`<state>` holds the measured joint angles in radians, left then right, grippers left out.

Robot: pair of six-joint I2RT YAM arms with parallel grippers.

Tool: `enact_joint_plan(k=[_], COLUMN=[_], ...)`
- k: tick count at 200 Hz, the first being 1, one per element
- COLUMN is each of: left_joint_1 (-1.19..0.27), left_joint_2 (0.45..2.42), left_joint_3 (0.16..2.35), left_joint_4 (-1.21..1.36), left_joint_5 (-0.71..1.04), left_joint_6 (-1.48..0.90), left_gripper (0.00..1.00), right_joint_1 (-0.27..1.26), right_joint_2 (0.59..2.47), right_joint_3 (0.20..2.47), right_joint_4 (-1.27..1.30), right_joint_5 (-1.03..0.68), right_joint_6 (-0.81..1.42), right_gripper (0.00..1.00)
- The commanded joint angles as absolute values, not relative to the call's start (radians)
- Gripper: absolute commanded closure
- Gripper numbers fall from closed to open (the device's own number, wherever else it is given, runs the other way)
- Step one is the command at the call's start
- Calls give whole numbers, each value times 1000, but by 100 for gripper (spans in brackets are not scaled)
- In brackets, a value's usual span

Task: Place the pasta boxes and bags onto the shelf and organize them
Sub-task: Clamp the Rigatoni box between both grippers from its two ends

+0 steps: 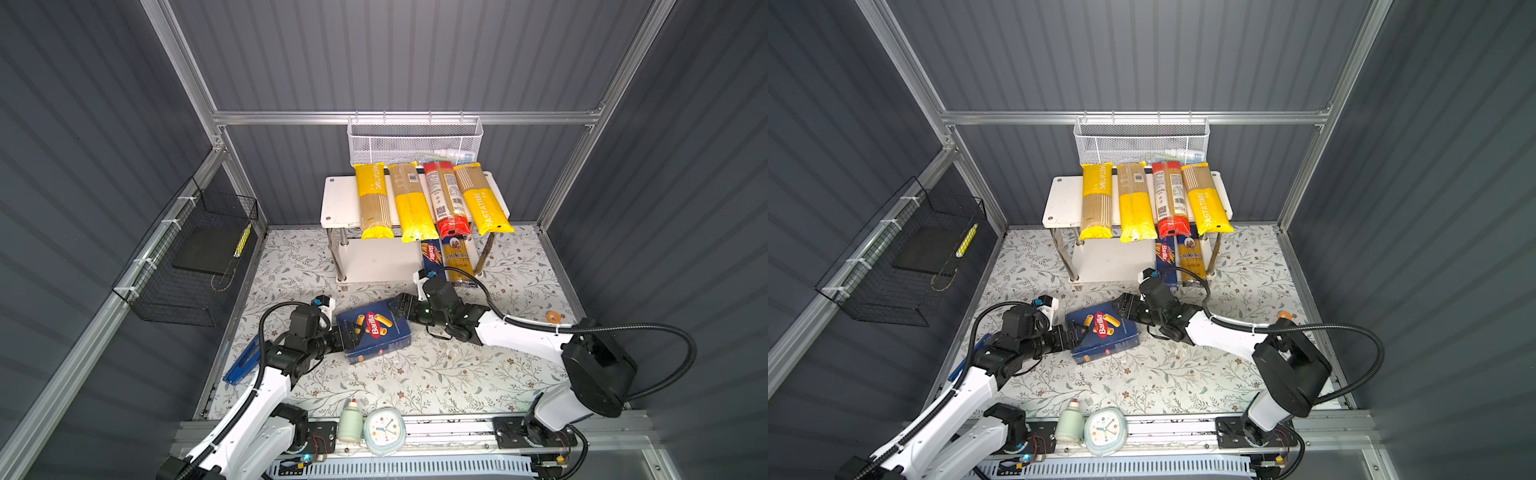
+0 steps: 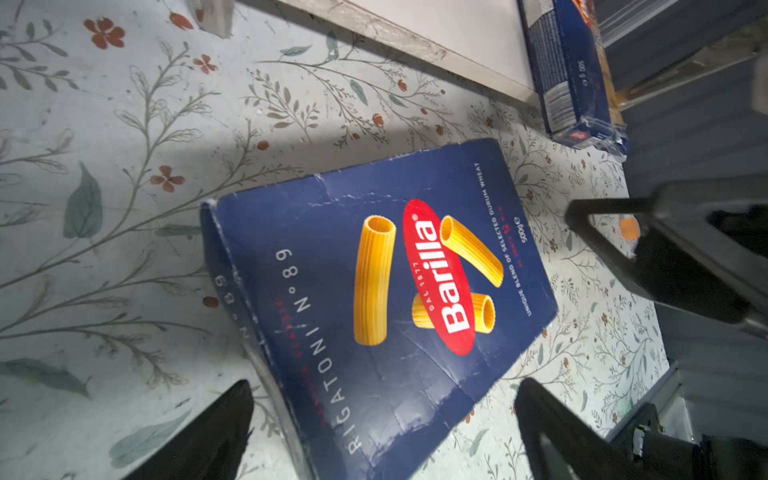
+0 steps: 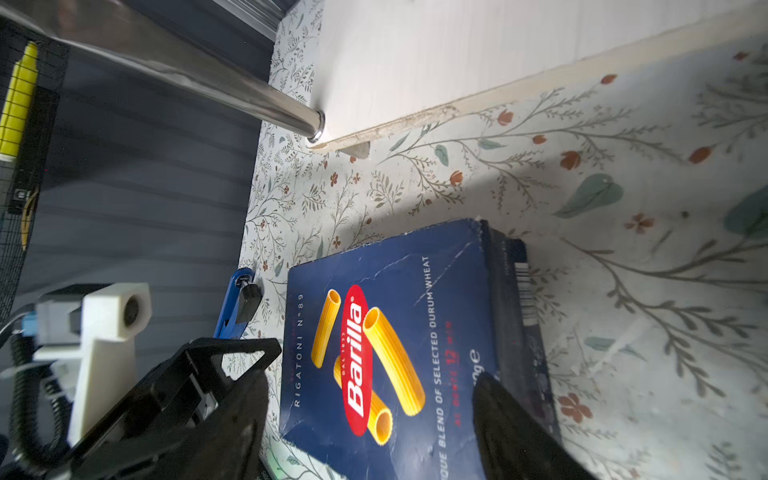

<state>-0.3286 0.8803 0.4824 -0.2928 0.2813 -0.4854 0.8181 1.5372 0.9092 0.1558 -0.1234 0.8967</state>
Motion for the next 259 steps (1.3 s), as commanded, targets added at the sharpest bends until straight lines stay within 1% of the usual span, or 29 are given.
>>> enact_joint_plan(k=[1, 19, 34, 50, 65, 88, 110, 132, 192, 203, 209, 259], left_joint_1=[-334, -334, -334, -334, -333, -334, -334, -334, -336, -336, -337, -337], left_joint_2=[941, 948, 927, 906, 901, 895, 883, 866, 834, 835, 836, 863], left_joint_3=[535, 552, 559, 547, 520, 467, 455, 443, 365, 351, 346, 324], left_joint_4=[-319, -339, -363, -365, -319, -219, -248, -259, -143, -125, -120, -80], left_joint_5=[237, 216, 191, 184, 213, 267, 251, 249, 322, 322, 354, 371], left_joint_6=[-545, -564, -566, -568, -572, -581, -562, -555, -574, -564, -552, -534], left_gripper=[1, 1, 1, 1, 1, 1, 1, 1, 1, 1, 1, 1], right_joint_1=[819, 815, 805, 800, 798, 799, 799, 798, 795, 795, 795, 798], right_joint_2=[1458, 1414, 1398, 1393, 1396, 1421, 1456, 1499, 1588, 1603, 1612, 1641], right_joint_3=[876, 843, 821, 796, 776, 752, 746, 758, 779, 779, 779, 764], right_joint_4=[56, 8, -5, 26, 71, 153, 215, 231, 281, 297, 304, 352], right_joint_5=[-75, -60, -84, -107, -130, -164, -199, -218, -246, -257, -262, -281], right_joint_6=[827, 770, 726, 710, 693, 665, 646, 630, 626, 628, 630, 655], right_gripper=[22, 22, 21, 21, 21, 22, 22, 22, 22, 22, 22, 23])
